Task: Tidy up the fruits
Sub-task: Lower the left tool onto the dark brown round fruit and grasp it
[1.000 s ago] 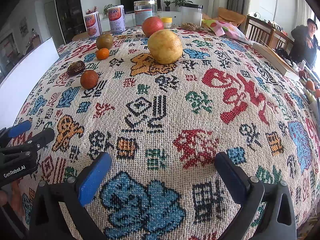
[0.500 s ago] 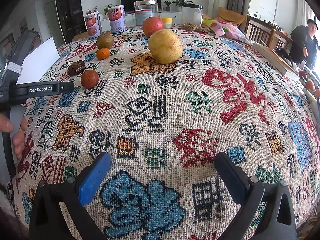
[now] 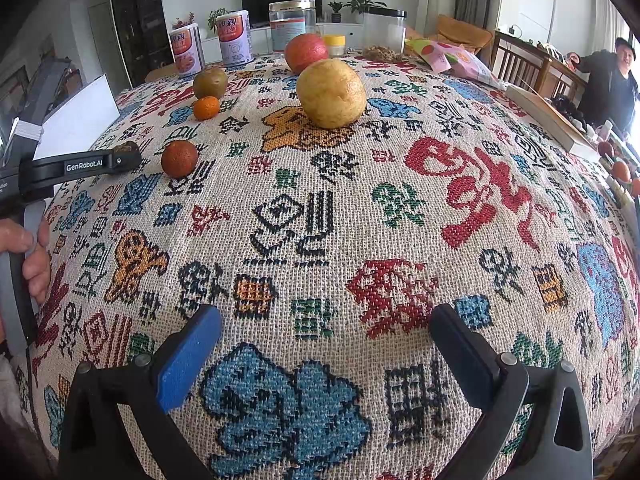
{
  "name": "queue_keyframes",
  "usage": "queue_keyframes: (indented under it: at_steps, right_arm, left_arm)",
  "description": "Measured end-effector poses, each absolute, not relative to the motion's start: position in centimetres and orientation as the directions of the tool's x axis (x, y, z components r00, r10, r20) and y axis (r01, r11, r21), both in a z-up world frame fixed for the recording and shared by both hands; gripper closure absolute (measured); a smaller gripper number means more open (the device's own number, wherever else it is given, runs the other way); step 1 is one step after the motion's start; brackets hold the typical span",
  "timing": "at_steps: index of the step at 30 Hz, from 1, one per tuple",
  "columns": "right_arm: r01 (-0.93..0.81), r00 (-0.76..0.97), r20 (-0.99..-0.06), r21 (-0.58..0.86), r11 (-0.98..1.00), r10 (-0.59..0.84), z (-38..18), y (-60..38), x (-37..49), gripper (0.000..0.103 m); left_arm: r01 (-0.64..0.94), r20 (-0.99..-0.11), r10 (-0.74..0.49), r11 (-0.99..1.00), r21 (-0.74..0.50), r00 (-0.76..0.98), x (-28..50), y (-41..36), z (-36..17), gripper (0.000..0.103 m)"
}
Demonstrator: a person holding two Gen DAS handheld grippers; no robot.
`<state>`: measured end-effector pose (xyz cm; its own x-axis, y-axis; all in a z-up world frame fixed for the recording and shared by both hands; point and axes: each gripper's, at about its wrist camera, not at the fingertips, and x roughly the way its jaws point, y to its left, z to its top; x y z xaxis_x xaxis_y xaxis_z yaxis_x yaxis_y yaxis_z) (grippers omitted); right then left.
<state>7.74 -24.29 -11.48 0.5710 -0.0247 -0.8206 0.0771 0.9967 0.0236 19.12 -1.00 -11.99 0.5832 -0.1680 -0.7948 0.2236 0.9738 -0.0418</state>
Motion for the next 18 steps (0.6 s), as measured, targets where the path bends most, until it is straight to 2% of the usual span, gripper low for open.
queue_keyframes:
  at_steps: [5, 6, 7, 12, 18]
  right_arm:
    - [0.077, 0.571, -0.820, 0.025, 0.997, -0.024, -11.5, -24.3, 7.7, 0.000]
    - [0.077, 0.571, -0.820, 0.024, 0.997, -0.024, -11.5, -24.3, 7.7, 0.000]
    - [0.077, 0.571, -0.820, 0.025, 0.997, -0.024, -11.5, -24.3, 7.7, 0.000]
    - [0.076, 0.571, -0.820, 0.025, 0.997, -0.023, -11.4, -24.3, 7.7, 0.000]
    - [0.077, 0.571, -0.820, 0.025, 0.997, -0.023, -11.4, -24.3, 7.7, 0.000]
  left_arm:
    - [0.213, -0.798, -0.157, 0.976, -0.037, 0.582, 14.8, 0.1, -11.9, 0.054]
    - [0.211, -0.795, -0.146, 0.977, -0.024, 0.589, 14.7, 0.1, -12.0, 0.044]
    - [0.207, -0.797, -0.125, 0.978, -0.001, 0.591, 14.8, 0.0, -12.2, 0.025]
    - [0.158, -0.805, -0.086, 0.987, 0.009, 0.587, 15.3, 0.6, -12.7, 0.008]
    - [0.153, -0.802, -0.081, 0.988, 0.013, 0.591, 14.8, 1.0, -12.8, 0.006]
